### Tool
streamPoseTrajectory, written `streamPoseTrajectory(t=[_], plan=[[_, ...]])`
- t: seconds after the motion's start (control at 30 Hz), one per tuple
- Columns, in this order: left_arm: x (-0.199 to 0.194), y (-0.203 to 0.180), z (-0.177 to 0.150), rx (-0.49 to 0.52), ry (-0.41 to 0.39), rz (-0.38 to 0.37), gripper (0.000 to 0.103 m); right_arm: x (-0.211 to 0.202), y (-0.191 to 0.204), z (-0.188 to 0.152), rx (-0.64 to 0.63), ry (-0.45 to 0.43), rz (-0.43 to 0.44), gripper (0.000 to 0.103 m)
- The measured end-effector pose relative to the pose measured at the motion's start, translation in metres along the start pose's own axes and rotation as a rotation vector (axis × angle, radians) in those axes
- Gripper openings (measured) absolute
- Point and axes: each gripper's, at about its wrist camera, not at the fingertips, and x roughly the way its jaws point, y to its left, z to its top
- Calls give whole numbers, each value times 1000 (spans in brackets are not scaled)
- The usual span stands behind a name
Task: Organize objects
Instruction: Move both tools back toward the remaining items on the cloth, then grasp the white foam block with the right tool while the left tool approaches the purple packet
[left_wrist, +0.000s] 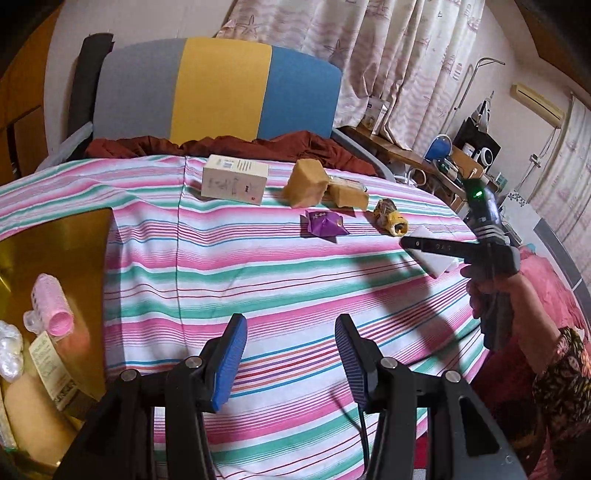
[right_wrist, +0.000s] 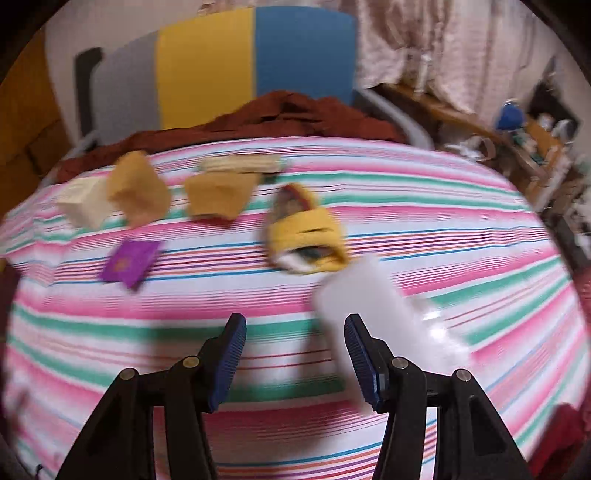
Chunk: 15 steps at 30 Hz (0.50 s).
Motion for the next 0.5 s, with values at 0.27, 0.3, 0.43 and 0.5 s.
streamPoseTrajectory(t=[0.27, 0.3, 0.43, 0.5], plan=[[10, -5, 0, -7, 15, -7, 50, -30, 4, 6, -54, -142, -87, 82], [12, -5, 0, -7, 17, -10, 50, -29, -1, 6, -42, -142, -113, 82], [18, -9, 1, -6, 32, -21, 50, -6, -28, 9, 24, -63, -165, 82], [19, -11, 1, -4, 33, -24, 50, 1, -35, 6, 50, -17, -157, 82]])
